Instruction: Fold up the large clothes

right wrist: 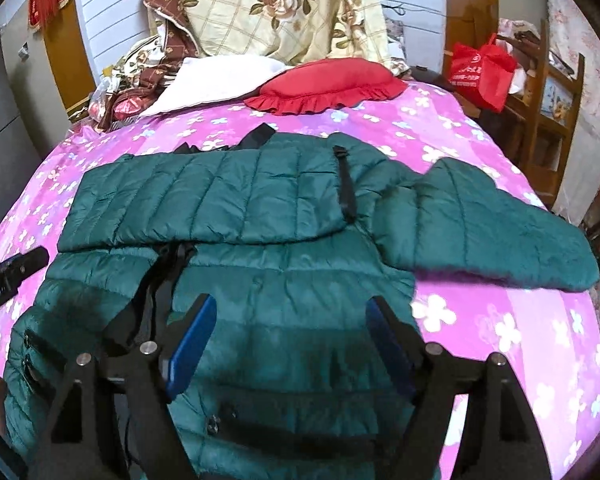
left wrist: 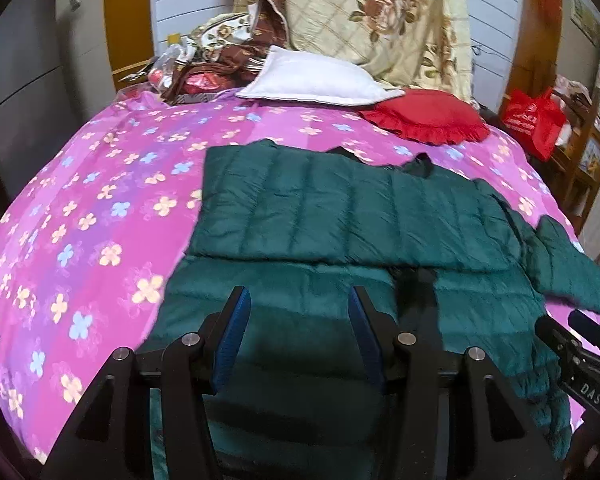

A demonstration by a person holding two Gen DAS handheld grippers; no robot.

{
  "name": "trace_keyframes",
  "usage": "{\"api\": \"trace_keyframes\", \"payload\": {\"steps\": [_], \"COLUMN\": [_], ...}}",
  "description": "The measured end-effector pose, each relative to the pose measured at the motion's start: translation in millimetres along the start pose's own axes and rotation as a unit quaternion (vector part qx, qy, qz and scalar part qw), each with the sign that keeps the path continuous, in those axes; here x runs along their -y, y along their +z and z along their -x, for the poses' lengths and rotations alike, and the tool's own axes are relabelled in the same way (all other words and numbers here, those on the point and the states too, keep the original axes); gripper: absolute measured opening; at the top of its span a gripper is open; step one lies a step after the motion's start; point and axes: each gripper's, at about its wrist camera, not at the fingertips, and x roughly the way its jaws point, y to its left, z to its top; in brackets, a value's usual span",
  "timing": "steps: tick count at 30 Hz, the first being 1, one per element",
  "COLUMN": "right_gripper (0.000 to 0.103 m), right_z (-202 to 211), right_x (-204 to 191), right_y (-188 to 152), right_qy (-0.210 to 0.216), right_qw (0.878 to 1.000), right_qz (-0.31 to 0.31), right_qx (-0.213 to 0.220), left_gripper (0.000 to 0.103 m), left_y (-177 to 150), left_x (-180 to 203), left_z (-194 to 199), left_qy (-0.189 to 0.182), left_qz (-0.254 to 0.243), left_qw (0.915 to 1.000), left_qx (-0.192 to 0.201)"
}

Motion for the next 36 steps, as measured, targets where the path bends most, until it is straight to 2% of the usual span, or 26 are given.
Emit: {"api": "trace_keyframes", "payload": {"steps": [16,28,36], "right_gripper": [0.082,0.082,0.082], "right_z": [18.3,10.9,6.8], "right_x": [45.8,90.3,138.5], "right_y": [-14.5,-15.6,-4.7], "right_qy": [-0.030,-0.054,-0.095], "right_qw": [0.999,0.997,0.991], "right_qz": [-0.027,-0.057,-0.086], "right_qx": [0.011,0.012,0.024], "left_gripper": [0.029,0.029,0.029], "left_y": [-17.8,-17.1,-16.9], "left_x": [57.9,78.3,76.9], "left_z": [5.5,-3.3,-13.0], "left_qy": [-0.061,-0.065,-0.061], "left_qz": [-0.015,-0.023,-0.020], "left_qw": [0.9978,0.9973,0.9975], "left_qx": [-0.018,-0.024,-0.029]}}
